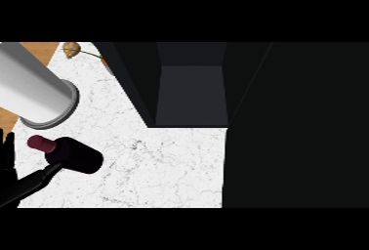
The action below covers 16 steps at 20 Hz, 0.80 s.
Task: Pick up the wine, place it into the cabinet and close the cabinet
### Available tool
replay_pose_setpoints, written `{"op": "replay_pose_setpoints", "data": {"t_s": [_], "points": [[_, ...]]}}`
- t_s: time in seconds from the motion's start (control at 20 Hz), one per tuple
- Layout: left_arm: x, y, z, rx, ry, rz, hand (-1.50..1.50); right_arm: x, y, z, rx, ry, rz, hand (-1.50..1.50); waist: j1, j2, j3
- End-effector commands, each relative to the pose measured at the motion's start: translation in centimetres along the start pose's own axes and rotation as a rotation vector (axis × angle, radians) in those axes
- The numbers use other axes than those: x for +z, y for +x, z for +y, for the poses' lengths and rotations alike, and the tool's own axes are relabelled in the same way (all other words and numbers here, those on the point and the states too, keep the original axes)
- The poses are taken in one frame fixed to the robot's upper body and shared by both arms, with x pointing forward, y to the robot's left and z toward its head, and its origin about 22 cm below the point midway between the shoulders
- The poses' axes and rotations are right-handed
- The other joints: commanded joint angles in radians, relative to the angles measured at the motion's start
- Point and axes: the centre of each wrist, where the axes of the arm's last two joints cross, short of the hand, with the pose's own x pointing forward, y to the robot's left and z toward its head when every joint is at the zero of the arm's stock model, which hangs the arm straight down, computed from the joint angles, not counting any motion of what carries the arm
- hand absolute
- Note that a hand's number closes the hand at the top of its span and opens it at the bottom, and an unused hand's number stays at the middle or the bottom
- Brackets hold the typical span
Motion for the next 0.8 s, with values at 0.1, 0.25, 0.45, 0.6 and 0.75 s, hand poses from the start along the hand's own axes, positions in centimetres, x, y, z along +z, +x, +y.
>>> {"op": "replay_pose_setpoints", "data": {"t_s": [0.1, 0.25, 0.45, 0.6, 0.75], "points": [[1.7, -3.4, 2.5, -0.04, 0.015, 0.037, -1.5, 0.5, 1.1, 0.6, 0.002, 0.027, 0.001, -1.5, 0.001, 0.0, 0.0], [-0.7, -2.6, 3.0, -0.015, -0.002, 0.051, -1.5, 1.6, 1.3, 0.3, -0.007, 0.013, -0.008, -1.5, -0.003, 0.0, 0.0], [0.5, -4.7, 2.6, -0.039, -0.013, 0.05, -1.5, 0.1, -0.8, 0.7, 0.003, 0.01, 0.004, -1.5, 0.0, 0.0, 0.0], [2.1, -6.4, 2.5, -0.034, 0.007, 0.059, -1.5, 0.0, -1.0, 1.3, 0.001, 0.008, 0.0, -1.5, 0.0, 0.0, 0.0], [2.2, -9.6, 2.9, -0.007, -0.02, 0.073, -1.5, -0.5, 0.5, 0.1, -0.019, 0.001, -0.011, -1.5, -0.001, 0.001, 0.0]]}}
